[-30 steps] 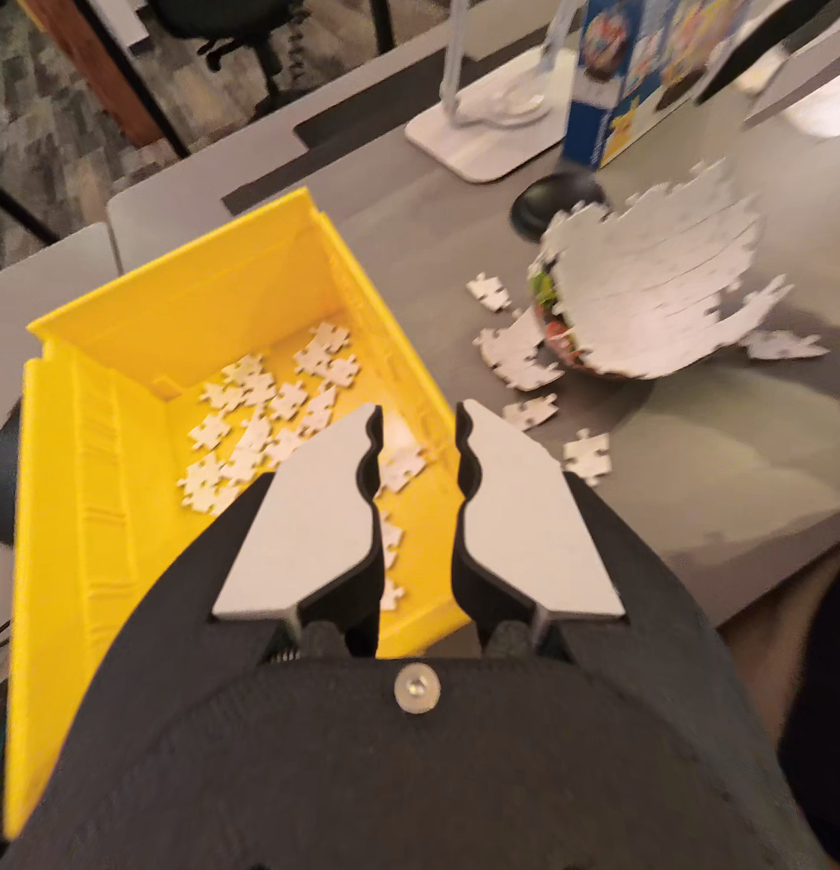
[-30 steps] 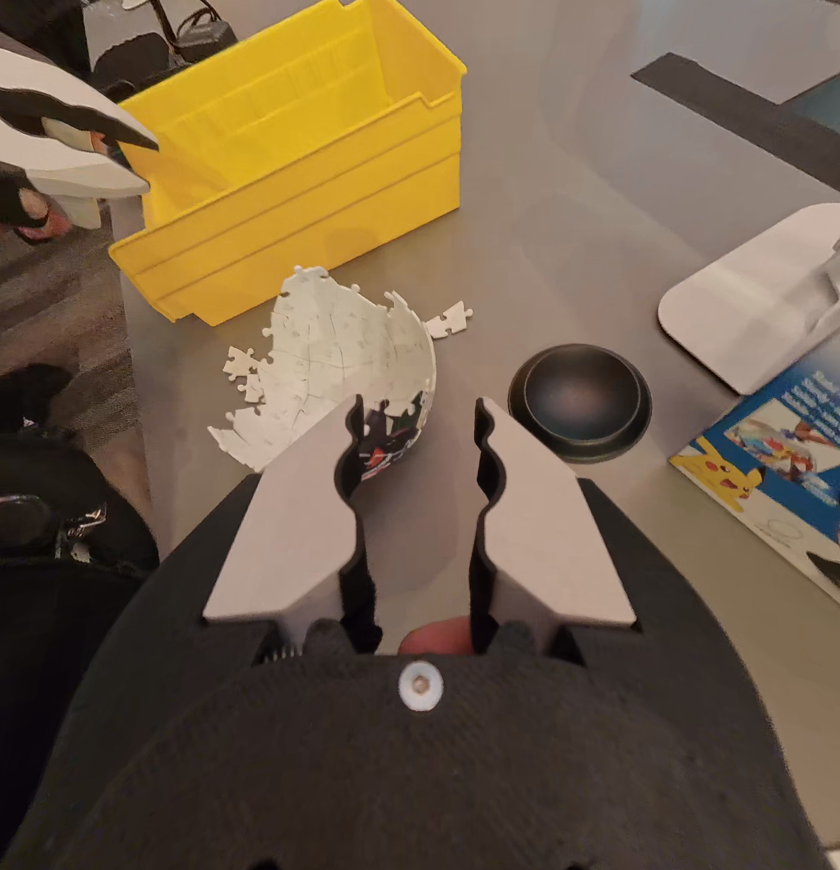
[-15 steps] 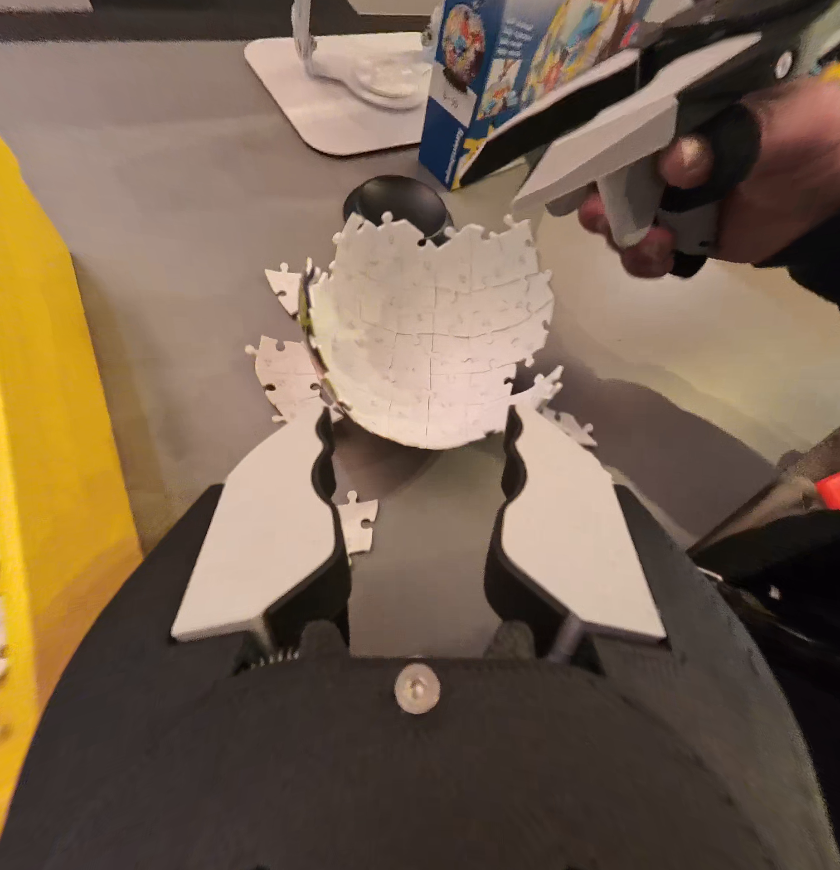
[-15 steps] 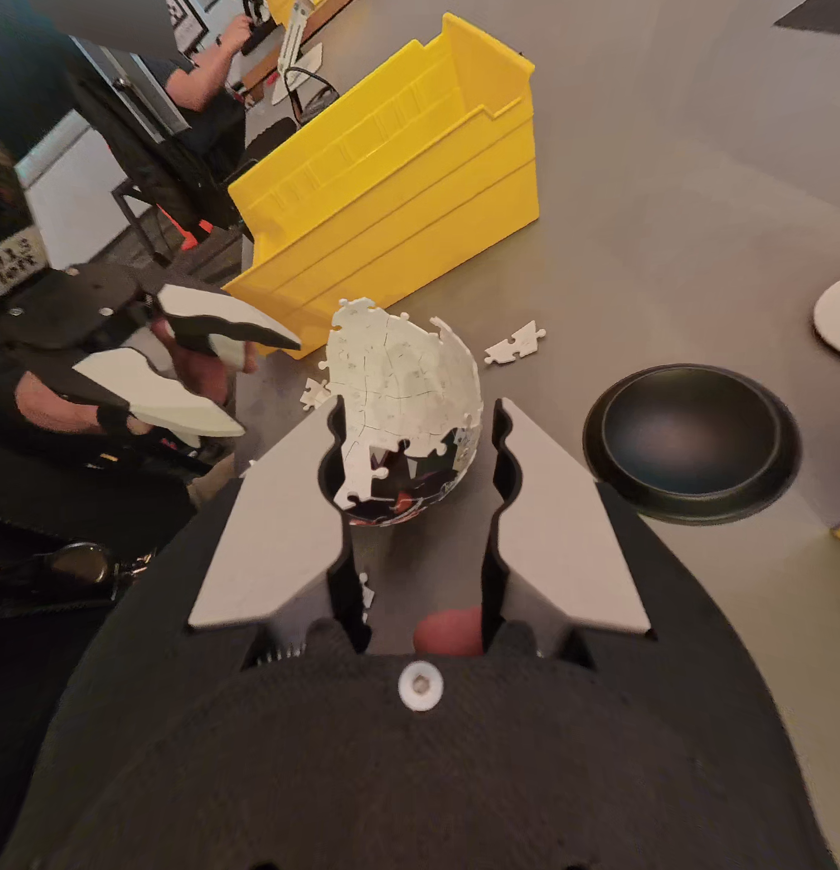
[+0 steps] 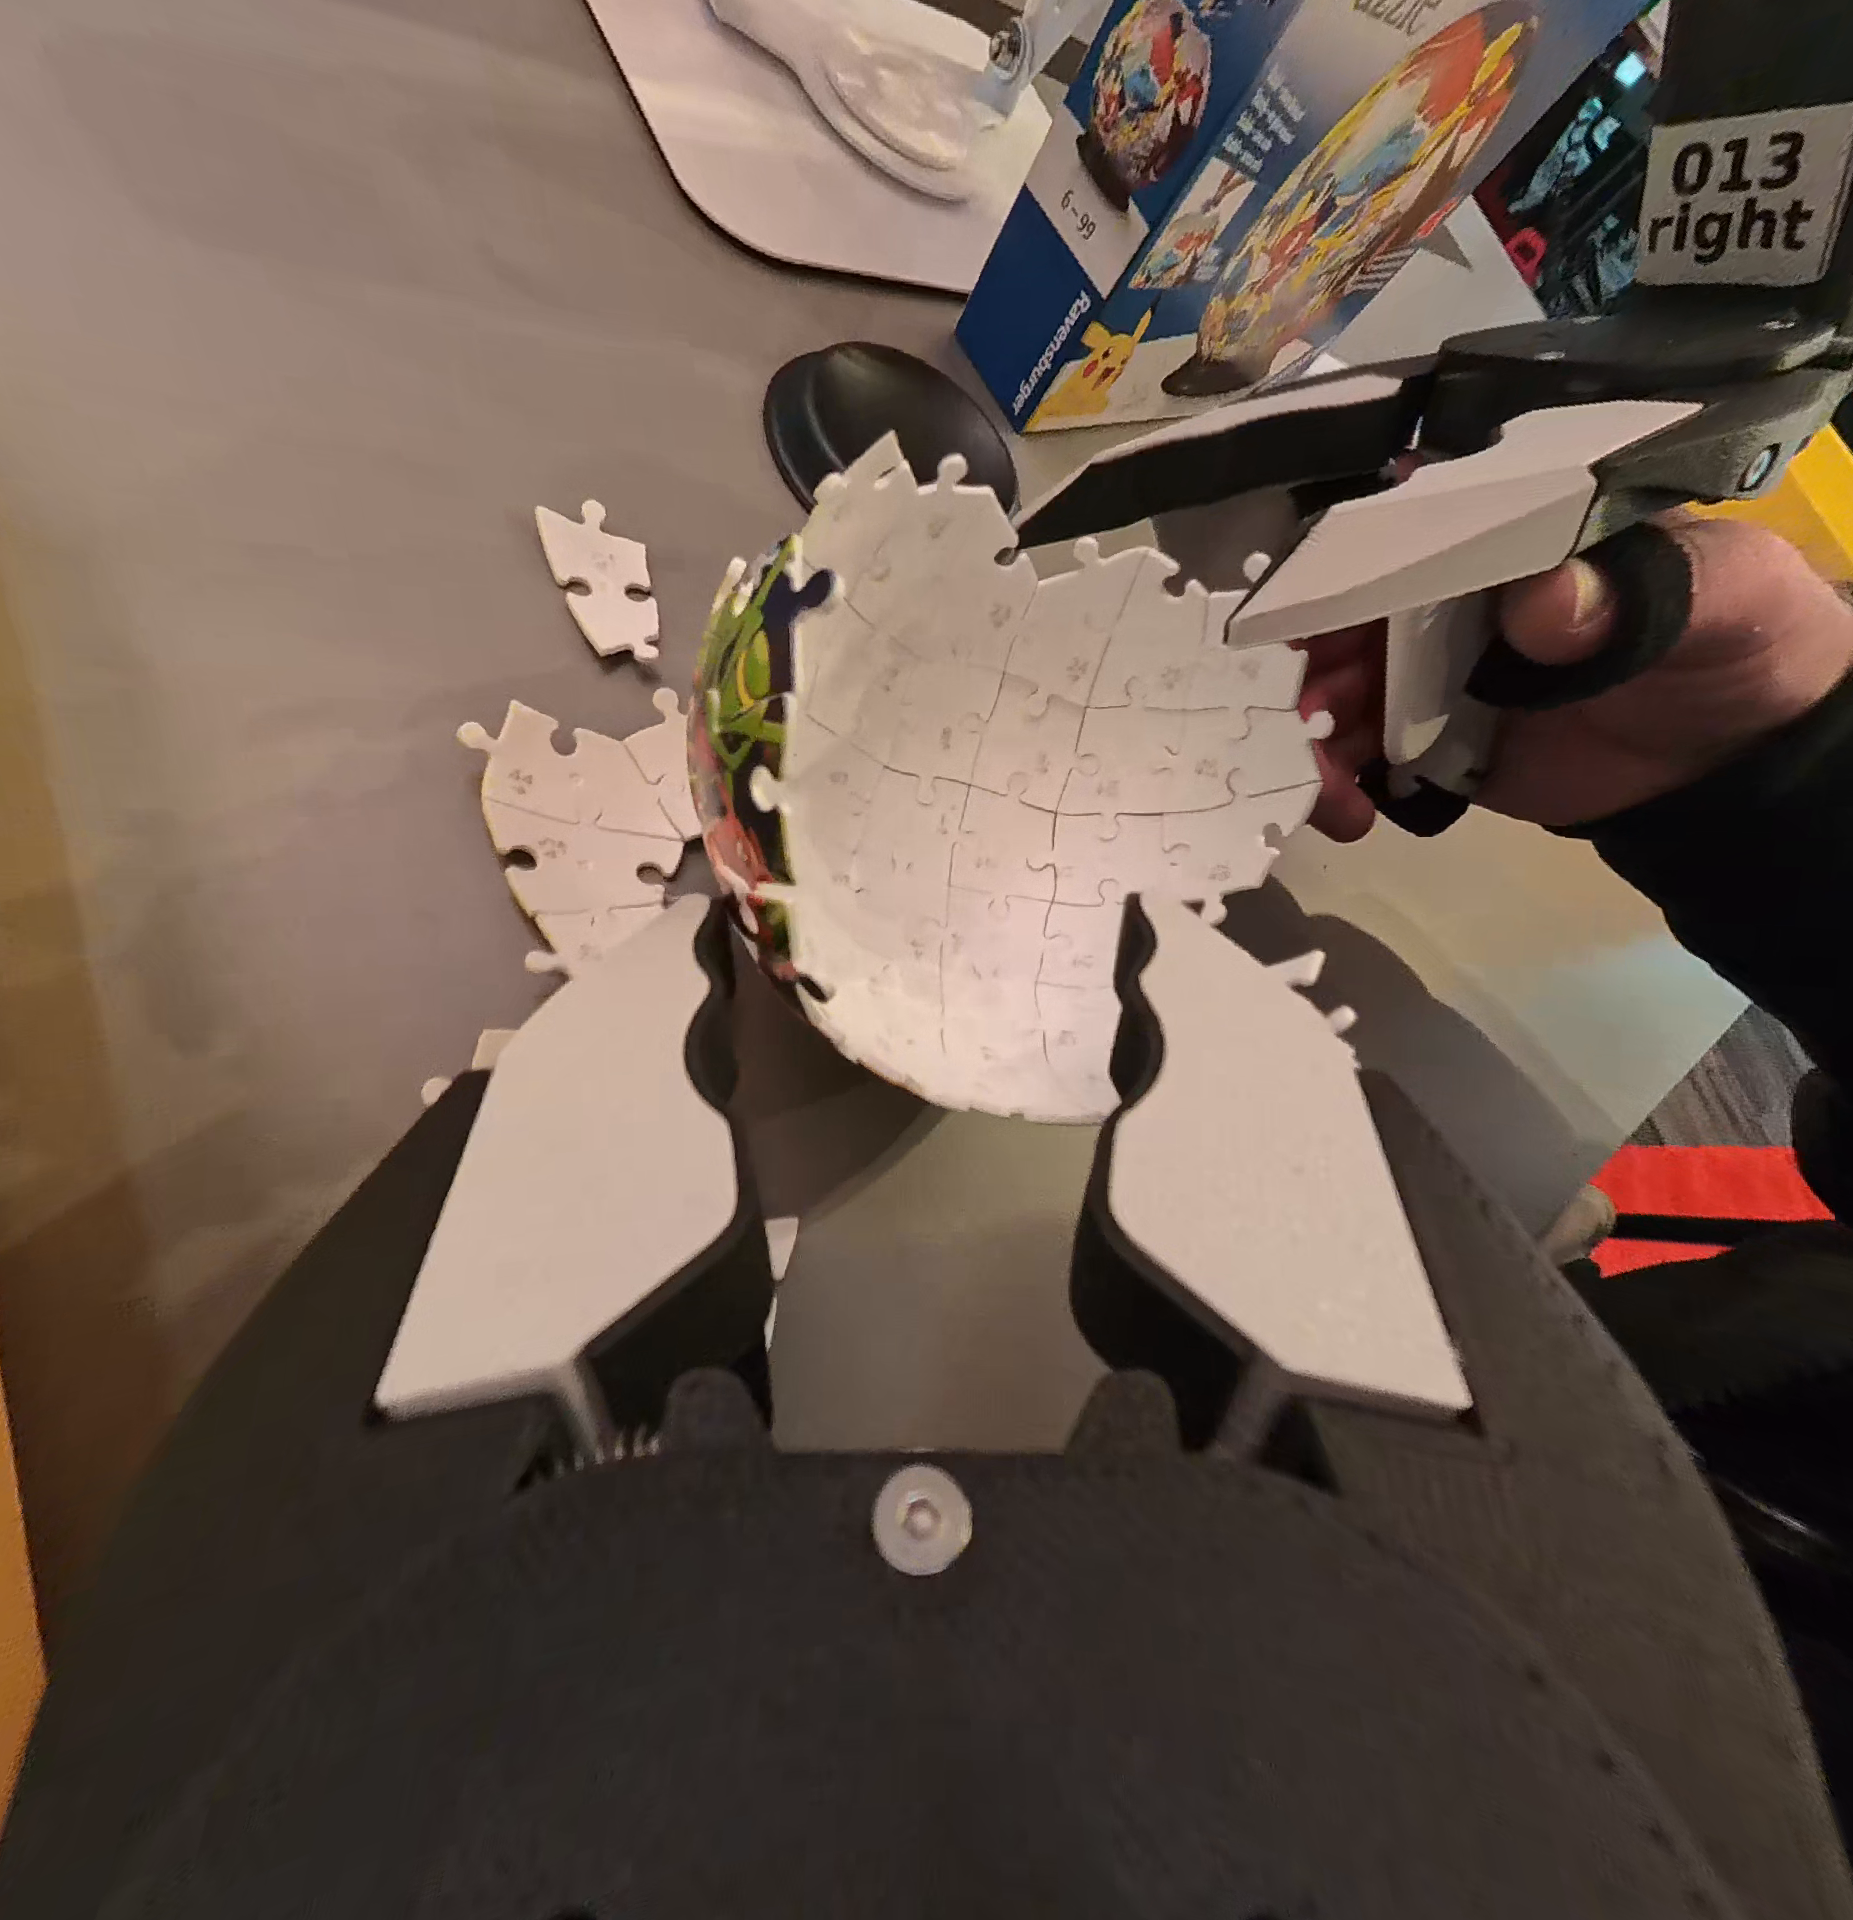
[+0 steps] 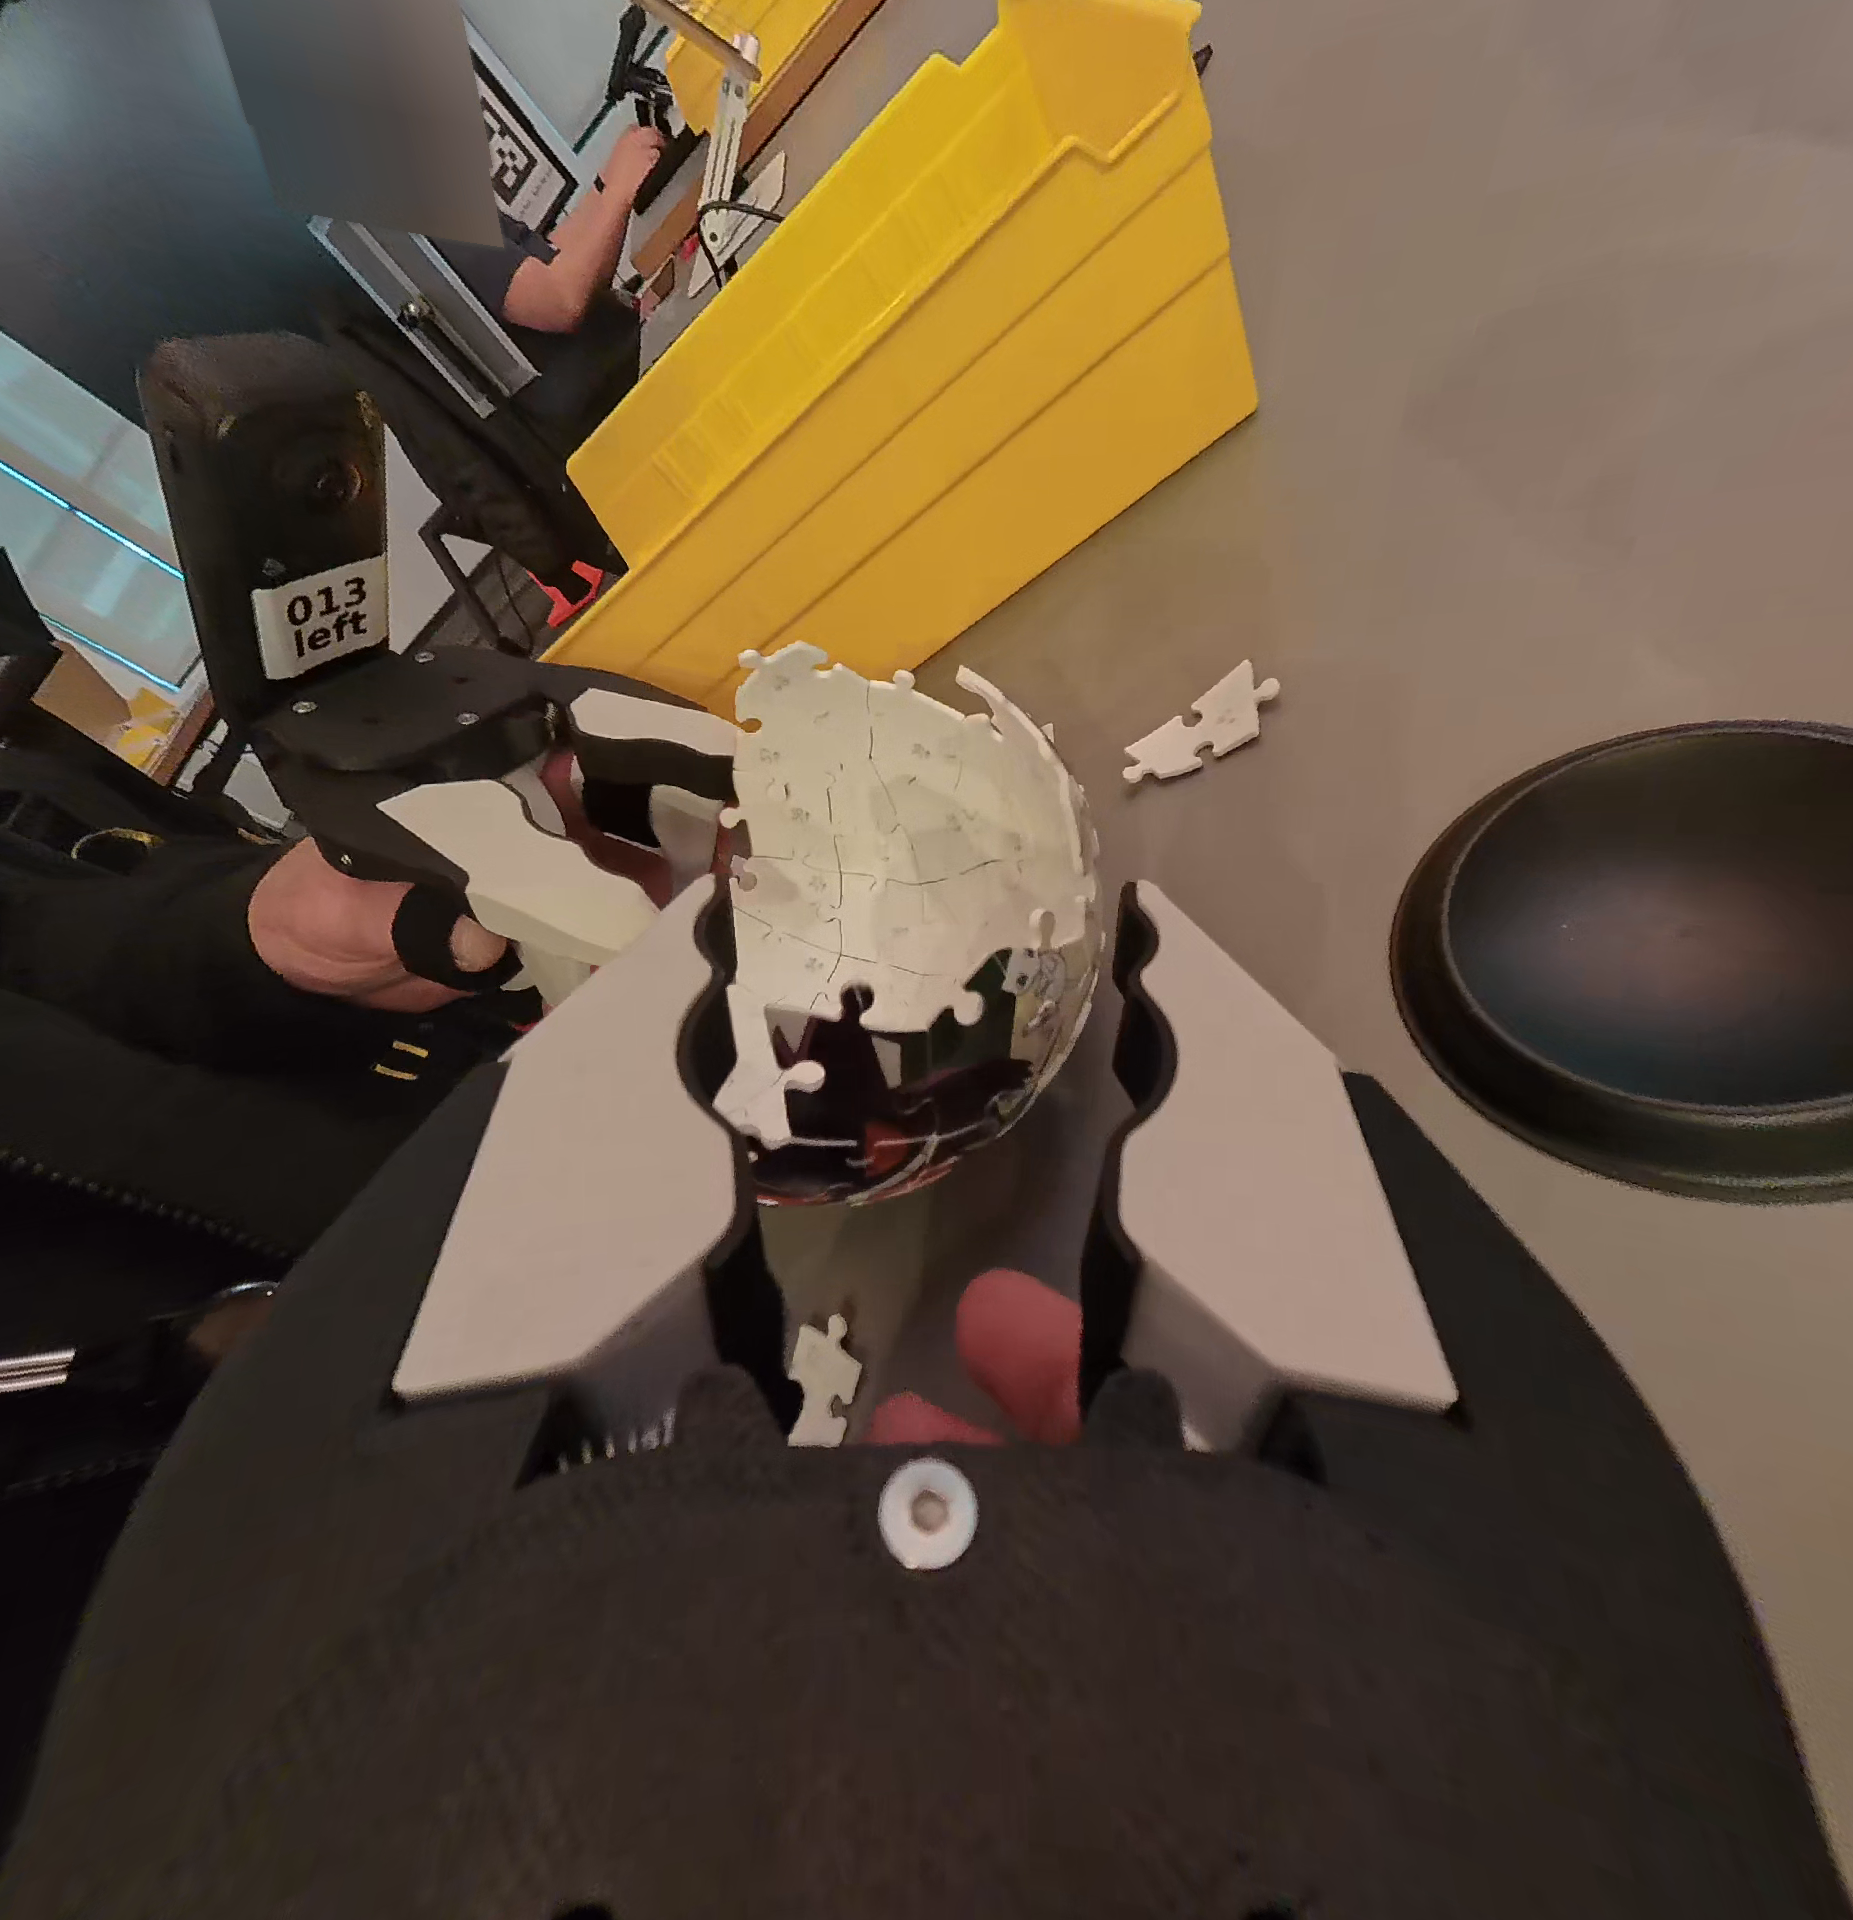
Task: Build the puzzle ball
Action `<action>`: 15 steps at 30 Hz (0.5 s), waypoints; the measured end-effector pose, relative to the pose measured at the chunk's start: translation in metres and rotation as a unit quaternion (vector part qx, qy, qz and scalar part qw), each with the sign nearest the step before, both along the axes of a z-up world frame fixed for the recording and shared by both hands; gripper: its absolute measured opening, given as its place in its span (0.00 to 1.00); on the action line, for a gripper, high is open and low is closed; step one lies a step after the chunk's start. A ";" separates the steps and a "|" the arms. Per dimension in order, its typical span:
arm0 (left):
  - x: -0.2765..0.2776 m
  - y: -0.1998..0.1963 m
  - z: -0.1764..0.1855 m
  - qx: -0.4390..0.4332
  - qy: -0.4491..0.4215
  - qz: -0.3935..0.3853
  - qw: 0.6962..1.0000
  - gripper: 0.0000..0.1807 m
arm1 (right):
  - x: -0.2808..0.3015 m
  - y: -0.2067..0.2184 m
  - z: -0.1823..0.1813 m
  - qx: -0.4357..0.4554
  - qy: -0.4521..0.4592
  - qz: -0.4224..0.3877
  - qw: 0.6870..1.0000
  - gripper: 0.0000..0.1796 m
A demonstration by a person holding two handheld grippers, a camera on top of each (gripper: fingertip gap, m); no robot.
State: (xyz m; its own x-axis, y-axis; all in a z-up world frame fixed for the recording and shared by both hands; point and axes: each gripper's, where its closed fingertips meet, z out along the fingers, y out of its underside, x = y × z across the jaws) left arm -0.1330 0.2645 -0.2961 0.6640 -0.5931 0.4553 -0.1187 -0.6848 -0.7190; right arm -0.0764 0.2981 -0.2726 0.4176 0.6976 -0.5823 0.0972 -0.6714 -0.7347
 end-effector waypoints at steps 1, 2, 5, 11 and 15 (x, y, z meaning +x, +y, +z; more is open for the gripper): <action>0.002 0.001 -0.001 -0.001 0.001 -0.004 1.000 0.39 | 0.000 0.000 -0.001 -0.001 0.000 0.000 1.000 0.40; 0.003 0.001 -0.002 -0.004 0.003 -0.008 1.000 0.38 | 0.001 0.000 -0.001 -0.002 0.001 0.000 1.000 0.41; 0.006 0.004 -0.002 -0.006 0.003 -0.013 1.000 0.38 | 0.002 0.000 -0.001 -0.008 0.004 -0.003 1.000 0.41; 0.014 0.007 -0.003 -0.005 0.010 -0.023 1.000 0.37 | 0.010 -0.003 -0.003 -0.019 0.013 -0.014 1.000 0.41; 0.023 0.007 -0.002 -0.009 0.004 -0.031 0.999 0.37 | 0.016 -0.005 -0.003 -0.028 0.020 -0.023 0.999 0.42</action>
State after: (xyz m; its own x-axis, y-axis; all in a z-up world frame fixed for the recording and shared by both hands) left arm -0.1099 0.2716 -0.2981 0.6295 -0.6256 0.4608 -0.1673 -0.6882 -0.7059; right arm -0.0599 0.2930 -0.2758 0.4234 0.6441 -0.6371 0.0364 -0.7148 -0.6984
